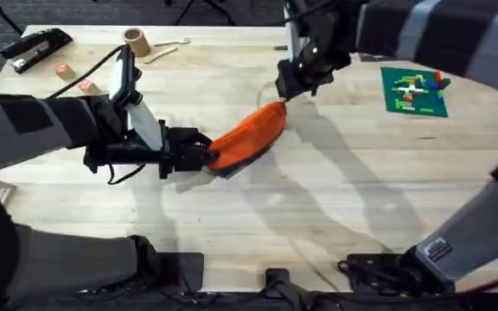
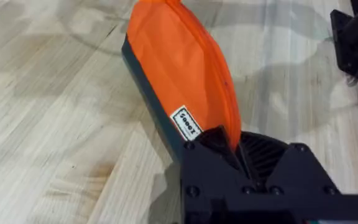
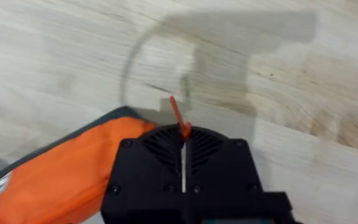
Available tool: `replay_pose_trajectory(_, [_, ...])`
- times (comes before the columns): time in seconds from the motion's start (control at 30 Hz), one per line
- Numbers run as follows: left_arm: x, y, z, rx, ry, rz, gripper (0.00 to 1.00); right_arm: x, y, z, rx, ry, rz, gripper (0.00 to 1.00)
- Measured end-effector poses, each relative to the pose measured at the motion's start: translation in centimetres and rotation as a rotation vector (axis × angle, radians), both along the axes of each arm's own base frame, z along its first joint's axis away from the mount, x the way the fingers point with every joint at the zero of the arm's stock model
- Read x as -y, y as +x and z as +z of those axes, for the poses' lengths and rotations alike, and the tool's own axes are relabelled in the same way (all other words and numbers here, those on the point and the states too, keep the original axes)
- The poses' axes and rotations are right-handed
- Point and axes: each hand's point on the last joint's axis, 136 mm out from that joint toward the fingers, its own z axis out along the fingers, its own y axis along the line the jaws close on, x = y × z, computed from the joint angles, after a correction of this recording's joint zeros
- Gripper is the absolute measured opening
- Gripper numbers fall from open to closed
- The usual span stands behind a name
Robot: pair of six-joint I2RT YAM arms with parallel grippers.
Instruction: Unzip the bag, pick up the pens from the table one at a time and place them inside, then zip the bag closed.
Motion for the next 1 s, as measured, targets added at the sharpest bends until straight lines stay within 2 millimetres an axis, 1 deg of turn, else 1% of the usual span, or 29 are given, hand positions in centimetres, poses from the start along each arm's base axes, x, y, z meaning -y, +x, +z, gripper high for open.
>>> replay_pose_trajectory(0.13, [0.0, 0.0, 0.0, 0.0, -0.003, 0.001, 0.043, 0.4, 0.2, -2.7, -0.051, -0.022, -0.01, 0.033])
replay_pose_trajectory(0.23, [0.0, 0.0, 0.1, 0.002, -0.004, 0.001, 0.043, 0.3, 0.3, -3.8, -0.067, -0.028, -0.009, 0.033])
replay_pose_trajectory(0.33, [0.0, 0.0, 0.1, 0.003, -0.004, 0.0, 0.043, 0.2, 0.4, -4.1, -0.067, -0.028, -0.01, 0.033])
replay_pose_trajectory(0.7, [0.0, 0.0, 0.1, 0.003, -0.004, 0.0, 0.043, 0.3, 0.4, -4.0, -0.066, -0.03, -0.01, 0.03])
replay_pose_trajectory(0.73, [0.0, 0.0, 0.1, 0.003, -0.004, 0.0, 0.043, 0.4, 0.4, -3.8, -0.062, -0.031, -0.012, 0.081])
replay_pose_trajectory(0.77, [0.0, 0.0, 0.0, 0.001, 0.0, -0.001, 0.042, 0.6, 0.5, -3.6, -0.053, -0.043, -0.015, 0.215])
replay_pose_trajectory(0.9, [0.0, -0.1, -0.1, -0.005, 0.007, -0.001, 0.042, 2.6, 1.1, -2.4, -0.021, -0.083, -0.039, 0.802])
replay_pose_trajectory(0.93, [0.0, -0.1, -0.1, -0.005, 0.009, -0.001, 0.042, 2.9, 1.2, -2.1, -0.015, -0.09, -0.038, 0.93])
replay_pose_trajectory(0.97, [-0.1, -0.1, -0.2, -0.006, 0.009, -0.001, 0.042, 3.1, 1.2, -1.8, -0.009, -0.096, -0.033, 0.979])
replay_pose_trajectory(1.0, [-0.1, -0.1, -0.2, -0.005, 0.01, -0.001, 0.043, 3.2, 1.1, -1.4, -0.004, -0.1, -0.027, 0.992])
